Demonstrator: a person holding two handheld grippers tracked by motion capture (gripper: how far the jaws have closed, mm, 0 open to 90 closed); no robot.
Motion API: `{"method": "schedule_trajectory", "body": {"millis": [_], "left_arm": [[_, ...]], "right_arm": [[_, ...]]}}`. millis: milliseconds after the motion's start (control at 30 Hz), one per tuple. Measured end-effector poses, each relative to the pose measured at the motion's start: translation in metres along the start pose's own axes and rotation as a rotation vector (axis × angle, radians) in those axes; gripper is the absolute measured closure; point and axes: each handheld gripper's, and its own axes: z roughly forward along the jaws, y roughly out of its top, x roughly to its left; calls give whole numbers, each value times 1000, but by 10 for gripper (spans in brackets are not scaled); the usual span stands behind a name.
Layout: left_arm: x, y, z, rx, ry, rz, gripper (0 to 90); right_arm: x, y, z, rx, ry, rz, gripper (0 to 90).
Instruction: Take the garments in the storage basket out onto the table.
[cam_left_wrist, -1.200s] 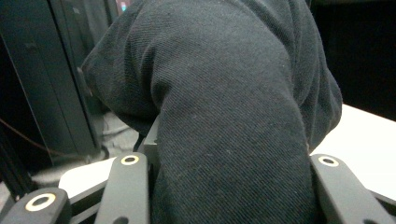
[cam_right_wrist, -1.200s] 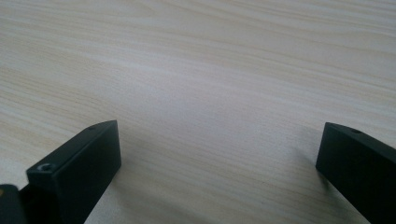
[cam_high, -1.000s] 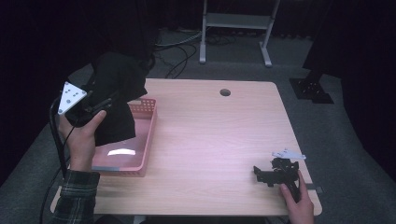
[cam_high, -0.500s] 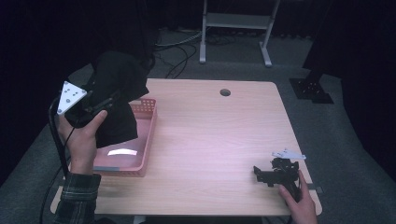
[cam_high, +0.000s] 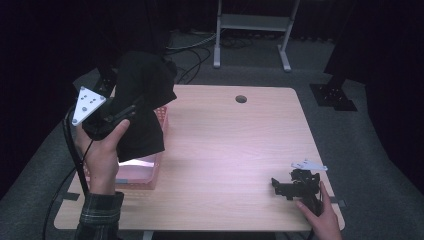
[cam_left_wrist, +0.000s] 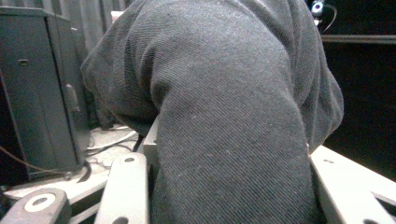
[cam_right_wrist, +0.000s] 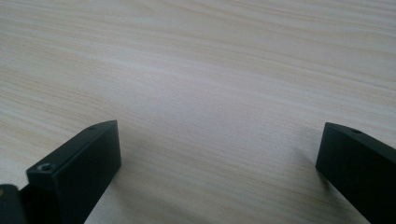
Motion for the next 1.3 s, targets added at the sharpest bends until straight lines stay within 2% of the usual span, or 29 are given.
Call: {"method": "schedule_trajectory", "body": {"millis": [367,833,1100,1300], "left_arm": [[-38,6,11,-21,-67,-19,516],[-74,3,28,-33,-147,-30,515],[-93,-3,40,-28,-189,-33,515],[-106,-17,51,-12,-215,-37,515]], "right_arm": [[0,0,0,0,0,0,0],[0,0,0,0,0,0,0],[0,0,0,0,0,0,0],[0,0,0,0,-1,0,0]]}}
